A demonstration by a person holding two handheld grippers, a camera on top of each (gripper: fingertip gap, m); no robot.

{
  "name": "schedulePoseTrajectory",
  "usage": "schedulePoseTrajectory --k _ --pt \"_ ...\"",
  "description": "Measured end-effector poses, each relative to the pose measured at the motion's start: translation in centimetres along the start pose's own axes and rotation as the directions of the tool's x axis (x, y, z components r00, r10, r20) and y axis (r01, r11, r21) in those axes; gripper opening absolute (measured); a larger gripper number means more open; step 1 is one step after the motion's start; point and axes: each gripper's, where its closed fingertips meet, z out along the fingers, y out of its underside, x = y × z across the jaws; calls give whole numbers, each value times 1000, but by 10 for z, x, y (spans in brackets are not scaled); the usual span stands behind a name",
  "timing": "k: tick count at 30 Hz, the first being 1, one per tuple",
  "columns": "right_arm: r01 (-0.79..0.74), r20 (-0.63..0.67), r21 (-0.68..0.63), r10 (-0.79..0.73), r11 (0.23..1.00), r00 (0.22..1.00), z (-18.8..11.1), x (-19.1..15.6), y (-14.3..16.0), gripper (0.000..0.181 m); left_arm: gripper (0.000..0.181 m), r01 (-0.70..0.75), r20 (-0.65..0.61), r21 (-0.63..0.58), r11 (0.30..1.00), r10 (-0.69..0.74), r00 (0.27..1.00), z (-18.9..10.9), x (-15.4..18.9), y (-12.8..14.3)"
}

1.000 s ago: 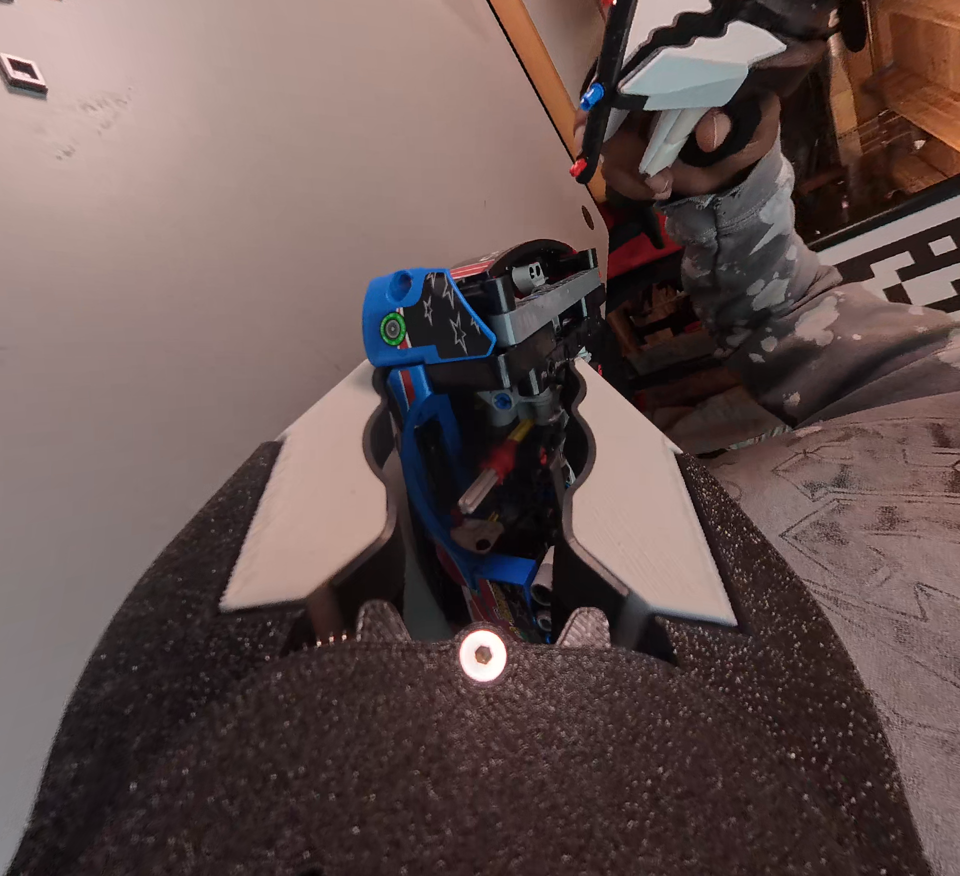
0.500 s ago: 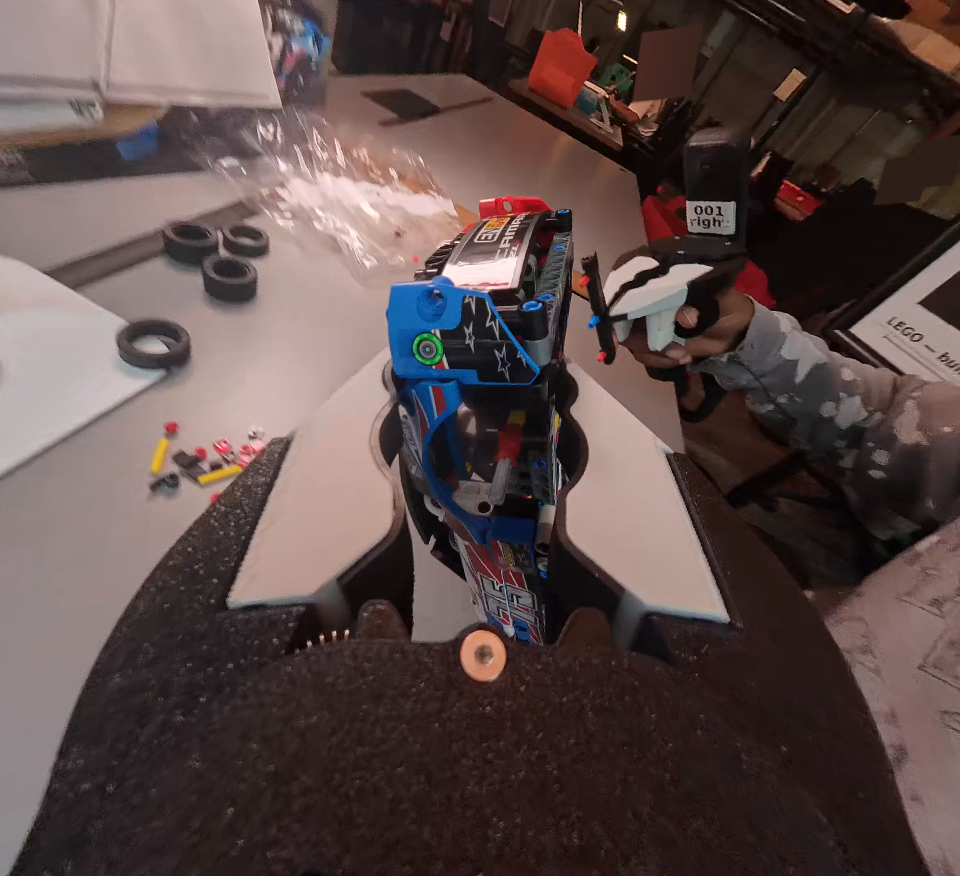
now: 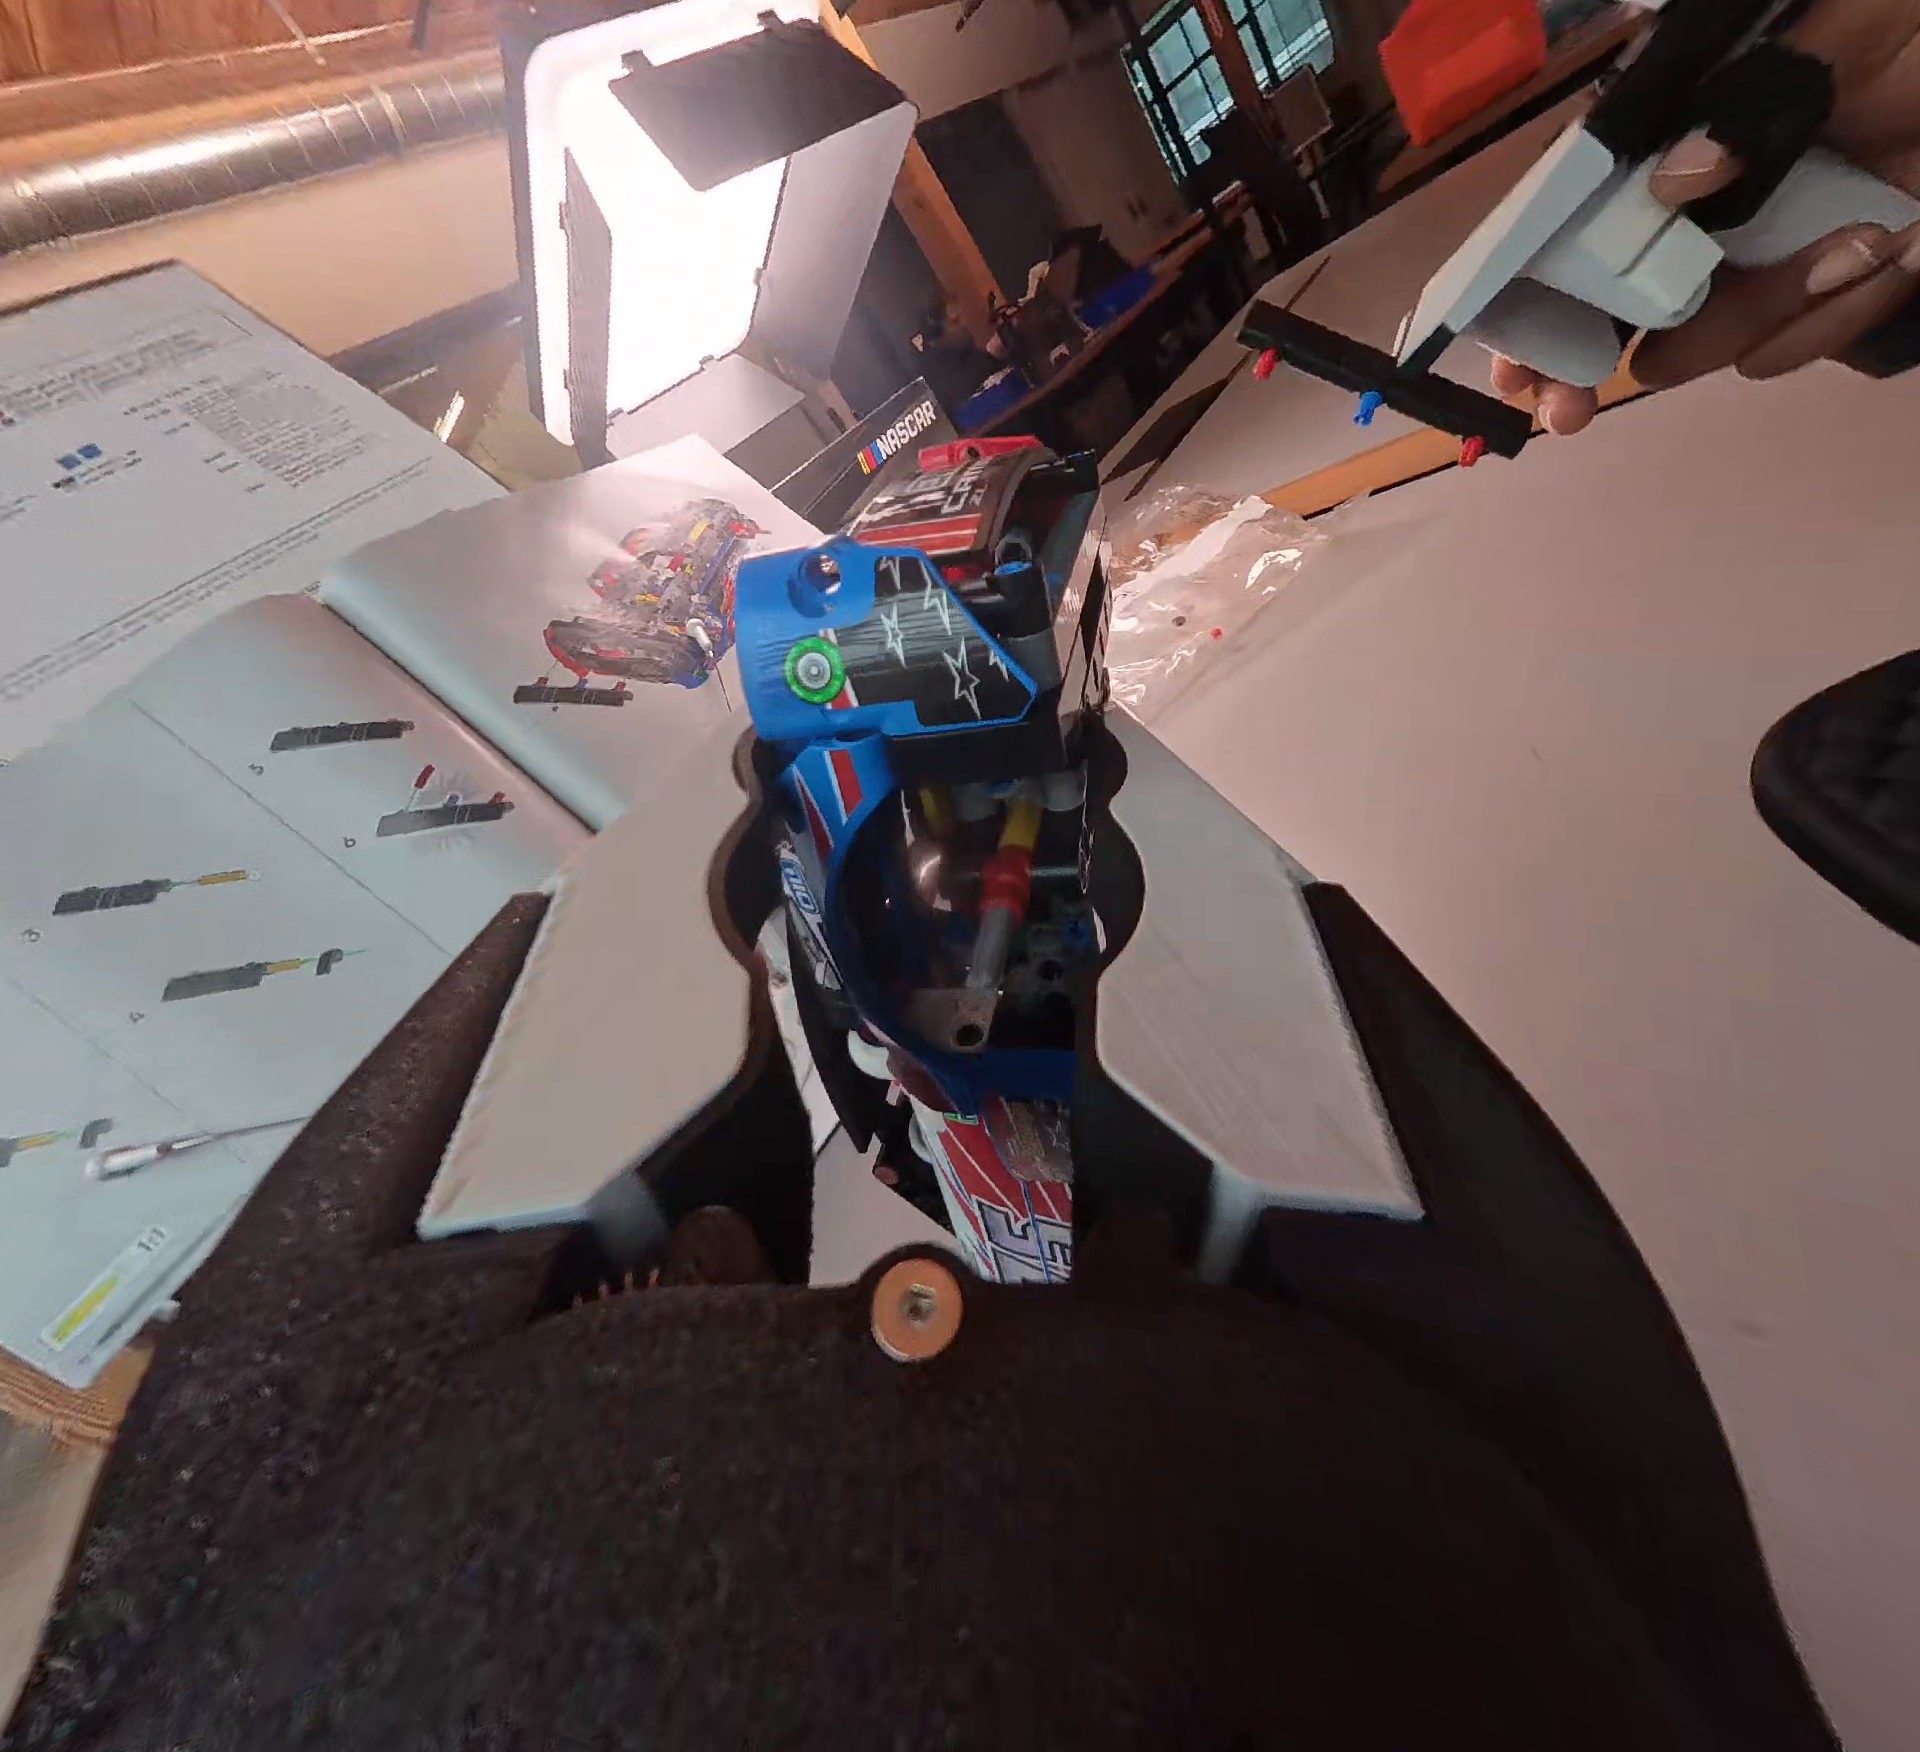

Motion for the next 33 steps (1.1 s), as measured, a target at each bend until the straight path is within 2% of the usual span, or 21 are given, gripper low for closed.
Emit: schedulePoseTrajectory --k 3,8,10,13,14,19,21,23,25,31,33 --pt "4 10 8 -4 1000 1000 2 -3 -2 4 56 217 -62 2 976 -216 974 -5 -16 2" --pt "12 16 10 -12 1000 1000 3 -9 -1 4 56 470 -265 -71 880 -471 842 1 -21 13" --pt "8 14 16 -8 1000 1000 1 -10 -2 4 56 567 -380 -192 801 -593 710 11 -16 21" --pt "-1 18 36 0 999 1000 -1 -12 -6 4 56 626 -456 -421 657 -750 480 39 6 41" --pt "1 18 42 -1 999 1000 -1 -12 -7 4 55 620 -471 -484 618 -781 411 50 15 46" --pt "10 8 64 -11 998 1000 -6 -17 -12 5 58 525 -490 -696 490 -859 152 108 66 69" --pt "12 0 70 -12 997 1000 -10 -19 -13 4 61 489 -477 -736 468 -871 116 129 87 79" --pt "10 -10 74 -9 997 1000 -14 -19 -12 4 64 449 -464 -764 463 -878 116 146 107 90" --pt "-2 -18 76 4 997 1000 -17 -17 -10 4 64 446 -496 -765 464 -867 50 155 118 83" --pt "-59 -1 96 59 994 998 -14 -11 -7 4 66 394 -520 -776 492 -853 42 185 142 74" --pt "-69 11 106 68 992 998 -9 -12 -9 4 70 374 -537 -765 524 -840 77 199 150 76"
